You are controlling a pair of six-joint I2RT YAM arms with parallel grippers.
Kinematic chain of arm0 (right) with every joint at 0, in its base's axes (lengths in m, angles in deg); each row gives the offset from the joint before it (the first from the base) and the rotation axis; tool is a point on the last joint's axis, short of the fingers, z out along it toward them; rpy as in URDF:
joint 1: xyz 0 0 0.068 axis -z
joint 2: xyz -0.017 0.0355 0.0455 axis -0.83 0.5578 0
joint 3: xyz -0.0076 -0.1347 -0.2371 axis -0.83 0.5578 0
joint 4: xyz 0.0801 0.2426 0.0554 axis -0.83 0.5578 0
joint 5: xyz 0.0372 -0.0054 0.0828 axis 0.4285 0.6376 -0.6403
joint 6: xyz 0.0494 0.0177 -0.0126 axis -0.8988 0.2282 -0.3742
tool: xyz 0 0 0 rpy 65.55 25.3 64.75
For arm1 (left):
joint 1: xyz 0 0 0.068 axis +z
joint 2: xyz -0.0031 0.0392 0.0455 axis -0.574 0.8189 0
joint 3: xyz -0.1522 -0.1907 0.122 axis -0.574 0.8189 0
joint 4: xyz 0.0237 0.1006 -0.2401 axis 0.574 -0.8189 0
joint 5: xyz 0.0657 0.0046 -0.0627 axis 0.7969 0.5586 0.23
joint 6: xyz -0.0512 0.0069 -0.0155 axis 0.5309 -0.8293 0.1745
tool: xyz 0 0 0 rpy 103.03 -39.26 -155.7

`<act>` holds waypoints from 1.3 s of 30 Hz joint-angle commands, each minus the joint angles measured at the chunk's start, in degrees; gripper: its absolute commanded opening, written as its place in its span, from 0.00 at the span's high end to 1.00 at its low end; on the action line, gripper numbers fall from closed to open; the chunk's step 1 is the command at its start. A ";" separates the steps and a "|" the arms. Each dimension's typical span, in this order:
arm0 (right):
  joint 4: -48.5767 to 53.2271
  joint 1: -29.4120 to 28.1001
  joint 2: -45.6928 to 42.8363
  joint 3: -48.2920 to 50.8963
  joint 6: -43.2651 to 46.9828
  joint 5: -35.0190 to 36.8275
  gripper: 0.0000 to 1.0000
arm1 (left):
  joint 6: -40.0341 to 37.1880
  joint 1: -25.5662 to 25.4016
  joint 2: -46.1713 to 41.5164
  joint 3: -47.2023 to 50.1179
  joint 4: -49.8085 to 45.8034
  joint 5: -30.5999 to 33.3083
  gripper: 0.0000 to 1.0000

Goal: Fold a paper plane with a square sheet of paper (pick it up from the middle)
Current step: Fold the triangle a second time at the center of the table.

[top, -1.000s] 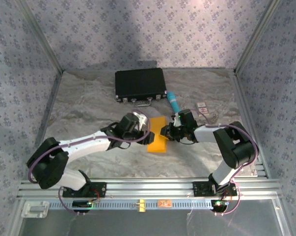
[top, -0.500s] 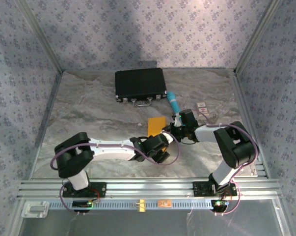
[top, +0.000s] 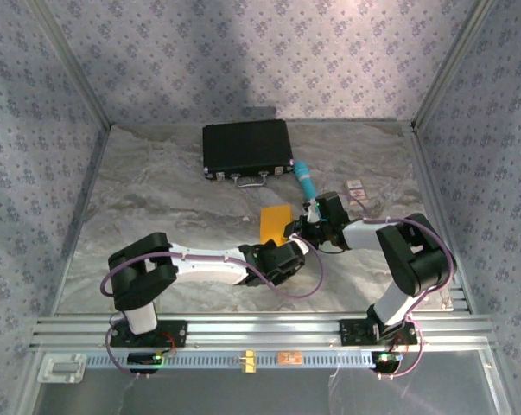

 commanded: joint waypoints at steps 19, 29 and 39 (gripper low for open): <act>1.89 2.72 -3.80 1.50 0.60 -0.49 0.80 | 1.39 1.90 -2.87 0.34 0.87 -5.60 0.96; 13.88 6.71 -15.54 4.27 4.69 5.86 0.73 | 9.25 10.91 -7.21 4.75 6.60 -29.85 1.00; 16.58 3.87 -21.28 7.91 4.57 4.38 0.84 | 14.86 14.60 -8.95 9.32 12.38 -36.44 1.00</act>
